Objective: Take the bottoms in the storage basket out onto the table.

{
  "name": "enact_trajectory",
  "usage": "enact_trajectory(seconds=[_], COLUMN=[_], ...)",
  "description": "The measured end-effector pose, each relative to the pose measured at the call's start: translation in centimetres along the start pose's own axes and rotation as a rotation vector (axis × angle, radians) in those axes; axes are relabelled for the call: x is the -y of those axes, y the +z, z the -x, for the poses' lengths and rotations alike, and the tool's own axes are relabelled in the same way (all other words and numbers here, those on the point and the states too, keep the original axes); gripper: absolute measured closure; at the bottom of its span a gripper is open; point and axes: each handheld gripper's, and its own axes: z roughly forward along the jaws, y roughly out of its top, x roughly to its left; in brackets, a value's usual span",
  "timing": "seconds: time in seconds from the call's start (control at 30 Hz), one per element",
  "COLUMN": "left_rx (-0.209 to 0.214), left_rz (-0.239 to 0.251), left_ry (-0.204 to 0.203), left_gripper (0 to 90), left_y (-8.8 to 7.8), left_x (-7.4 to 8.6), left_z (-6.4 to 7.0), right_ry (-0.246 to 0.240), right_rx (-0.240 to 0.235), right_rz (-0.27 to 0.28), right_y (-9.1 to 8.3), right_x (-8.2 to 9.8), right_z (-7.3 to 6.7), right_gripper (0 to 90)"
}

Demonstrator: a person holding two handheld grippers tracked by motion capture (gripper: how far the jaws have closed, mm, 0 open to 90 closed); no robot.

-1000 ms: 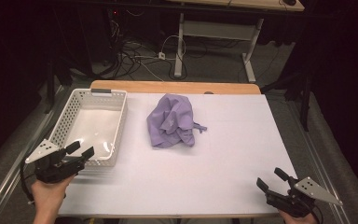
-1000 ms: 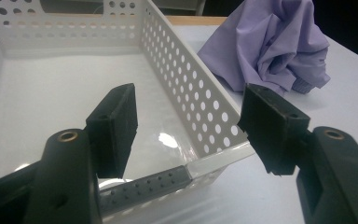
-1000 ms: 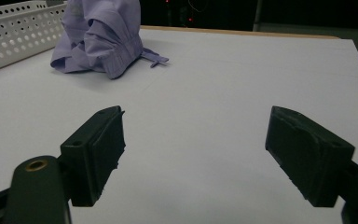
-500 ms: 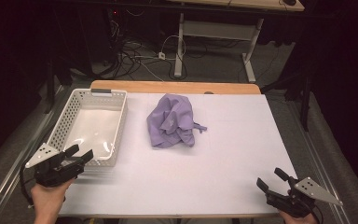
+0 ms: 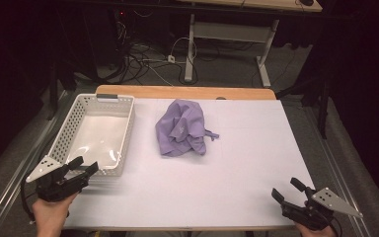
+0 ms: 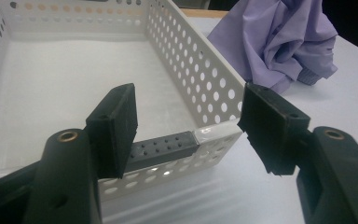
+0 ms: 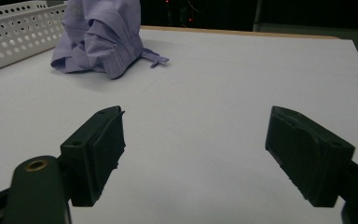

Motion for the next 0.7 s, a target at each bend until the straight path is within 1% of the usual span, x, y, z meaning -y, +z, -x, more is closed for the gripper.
enact_trajectory(seconds=[0.13,0.37,0.6,0.7], left_rx=[-0.010,-0.007,-0.012,-0.013], left_rz=[0.005,0.020,0.046,0.051], left_ry=[-0.002,-0.013,-0.009,-0.006], left_gripper=[35.7,35.7,35.6,35.7], left_y=[0.0,-0.1,-0.3,-0.3], left_x=[0.2,0.9,1.3,1.4], left_z=[0.1,0.2,0.3,0.3], right_ry=[0.000,0.002,0.002,0.001], right_rx=[-0.001,-0.001,-0.003,-0.005], right_rz=[0.000,0.000,0.001,0.000], right_y=[0.0,0.0,0.0,0.0], right_x=[0.0,0.0,0.0,0.0], right_z=[0.0,0.0,0.0,0.0], right_gripper=[20.6,20.6,20.6,20.6])
